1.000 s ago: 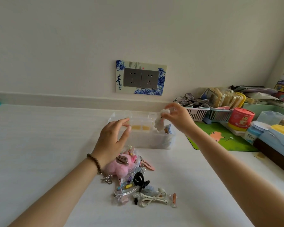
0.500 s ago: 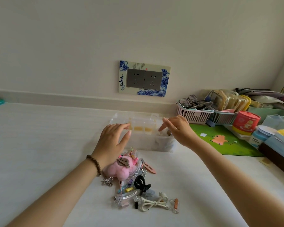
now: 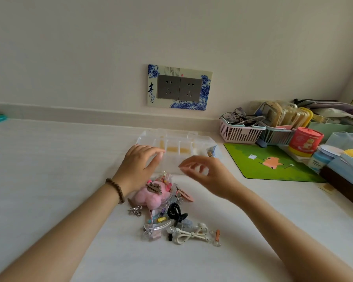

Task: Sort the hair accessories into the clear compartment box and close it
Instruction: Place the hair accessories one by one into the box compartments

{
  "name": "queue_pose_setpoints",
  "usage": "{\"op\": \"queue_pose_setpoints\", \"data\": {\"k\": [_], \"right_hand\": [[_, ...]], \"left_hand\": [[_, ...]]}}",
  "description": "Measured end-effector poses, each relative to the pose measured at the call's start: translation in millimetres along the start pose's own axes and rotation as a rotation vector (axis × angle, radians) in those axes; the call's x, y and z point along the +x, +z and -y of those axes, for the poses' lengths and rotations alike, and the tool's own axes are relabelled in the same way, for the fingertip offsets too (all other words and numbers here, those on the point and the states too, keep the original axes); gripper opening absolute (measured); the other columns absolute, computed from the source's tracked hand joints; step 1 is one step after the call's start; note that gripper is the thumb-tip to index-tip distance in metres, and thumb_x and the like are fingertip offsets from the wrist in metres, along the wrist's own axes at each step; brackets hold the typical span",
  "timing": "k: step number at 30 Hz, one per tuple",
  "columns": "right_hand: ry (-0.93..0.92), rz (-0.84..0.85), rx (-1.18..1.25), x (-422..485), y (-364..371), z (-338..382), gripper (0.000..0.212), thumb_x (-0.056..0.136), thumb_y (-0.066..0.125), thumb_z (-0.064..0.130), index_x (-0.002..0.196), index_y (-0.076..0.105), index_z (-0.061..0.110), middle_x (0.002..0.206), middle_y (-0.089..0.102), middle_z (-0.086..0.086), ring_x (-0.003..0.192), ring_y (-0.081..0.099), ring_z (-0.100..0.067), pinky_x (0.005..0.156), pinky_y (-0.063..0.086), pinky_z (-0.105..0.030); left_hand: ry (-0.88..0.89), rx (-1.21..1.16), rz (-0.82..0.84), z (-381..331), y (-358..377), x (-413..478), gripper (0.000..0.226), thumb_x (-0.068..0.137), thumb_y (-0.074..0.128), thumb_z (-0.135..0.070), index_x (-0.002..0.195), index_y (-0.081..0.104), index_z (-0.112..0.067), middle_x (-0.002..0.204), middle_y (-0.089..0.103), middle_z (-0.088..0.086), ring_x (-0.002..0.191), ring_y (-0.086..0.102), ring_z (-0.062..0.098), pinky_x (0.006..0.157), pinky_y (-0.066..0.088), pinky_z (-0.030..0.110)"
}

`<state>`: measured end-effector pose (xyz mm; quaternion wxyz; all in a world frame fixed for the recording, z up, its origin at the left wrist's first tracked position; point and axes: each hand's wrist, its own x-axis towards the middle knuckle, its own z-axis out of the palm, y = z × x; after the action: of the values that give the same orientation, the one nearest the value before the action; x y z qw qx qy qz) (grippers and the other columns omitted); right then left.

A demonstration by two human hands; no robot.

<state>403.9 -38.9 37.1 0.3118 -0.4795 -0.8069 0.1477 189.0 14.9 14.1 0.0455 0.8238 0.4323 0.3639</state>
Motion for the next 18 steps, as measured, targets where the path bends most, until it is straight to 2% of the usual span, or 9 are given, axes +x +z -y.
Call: {"op": "queue_pose_setpoints", "data": {"k": [2, 4, 5, 7, 9, 12, 16, 18], "right_hand": [[0.064, 0.156, -0.031, -4, 12, -6, 0.023, 0.086, 0.06, 0.034, 0.106, 0.066, 0.024, 0.102, 0.063, 0.011, 0.083, 0.057, 0.001, 0.065, 0.041, -0.007], [0.119, 0.248, -0.029, -5, 17, -11, 0.029, 0.084, 0.063, 0.034, 0.112, 0.065, 0.026, 0.108, 0.058, 0.004, 0.088, 0.057, -0.009, 0.071, 0.04, -0.009], [0.127, 0.277, -0.023, -5, 17, -12, 0.031, 0.084, 0.064, 0.032, 0.114, 0.064, 0.026, 0.107, 0.055, 0.003, 0.086, 0.055, -0.011, 0.073, 0.04, -0.01], [0.132, 0.293, -0.008, -4, 18, -12, 0.026, 0.084, 0.065, 0.028, 0.11, 0.066, 0.025, 0.1, 0.053, 0.005, 0.074, 0.049, -0.003, 0.068, 0.039, -0.008], [0.146, 0.235, 0.04, -4, 17, -14, 0.015, 0.082, 0.068, 0.023, 0.097, 0.069, 0.023, 0.086, 0.055, 0.01, 0.063, 0.045, -0.001, 0.062, 0.038, -0.01], [0.163, 0.15, 0.081, -7, 14, -20, 0.008, 0.079, 0.072, 0.018, 0.079, 0.067, 0.024, 0.071, 0.06, 0.014, 0.062, 0.05, -0.001, 0.061, 0.042, -0.017], [0.134, 0.035, 0.233, -2, 0, -14, 0.005, 0.079, 0.071, 0.013, 0.078, 0.068, 0.01, 0.05, 0.063, 0.008, 0.05, 0.058, -0.006, 0.068, 0.051, -0.018], [0.124, -0.111, 0.318, 12, -12, -5, 0.008, 0.079, 0.071, 0.014, 0.079, 0.068, 0.007, 0.053, 0.067, 0.006, 0.054, 0.062, -0.006, 0.071, 0.051, -0.017]], "left_hand": [[0.004, -0.019, -0.001, 1, -2, -1, 0.057, 0.086, 0.019, -0.056, 0.114, 0.059, -0.026, 0.116, 0.062, -0.007, 0.113, 0.049, 0.012, 0.108, 0.027, 0.038], [0.002, -0.039, 0.005, 2, -4, -1, 0.058, 0.086, 0.019, -0.056, 0.114, 0.059, -0.026, 0.116, 0.062, -0.006, 0.112, 0.049, 0.011, 0.108, 0.028, 0.039], [0.001, -0.048, 0.006, 2, -5, -2, 0.058, 0.086, 0.019, -0.057, 0.114, 0.059, -0.026, 0.117, 0.062, -0.006, 0.112, 0.049, 0.011, 0.108, 0.029, 0.039], [0.003, -0.055, 0.011, 2, -5, -2, 0.058, 0.086, 0.019, -0.056, 0.114, 0.058, -0.026, 0.116, 0.062, -0.006, 0.111, 0.049, 0.01, 0.107, 0.03, 0.04], [0.004, -0.054, 0.014, 3, -5, -2, 0.057, 0.086, 0.019, -0.056, 0.114, 0.058, -0.026, 0.116, 0.063, -0.006, 0.109, 0.049, 0.01, 0.106, 0.03, 0.04], [0.001, -0.055, 0.021, 5, -4, -1, 0.057, 0.086, 0.018, -0.057, 0.114, 0.058, -0.026, 0.117, 0.063, -0.007, 0.11, 0.049, 0.01, 0.107, 0.029, 0.042], [0.01, -0.041, 0.021, 5, -3, -1, 0.059, 0.086, 0.017, -0.058, 0.115, 0.058, -0.026, 0.118, 0.062, -0.008, 0.109, 0.047, 0.006, 0.108, 0.028, 0.041], [0.003, -0.043, 0.021, 4, -3, -1, 0.06, 0.086, 0.016, -0.058, 0.115, 0.058, -0.026, 0.118, 0.062, -0.009, 0.106, 0.045, 0.003, 0.109, 0.026, 0.039]]}}
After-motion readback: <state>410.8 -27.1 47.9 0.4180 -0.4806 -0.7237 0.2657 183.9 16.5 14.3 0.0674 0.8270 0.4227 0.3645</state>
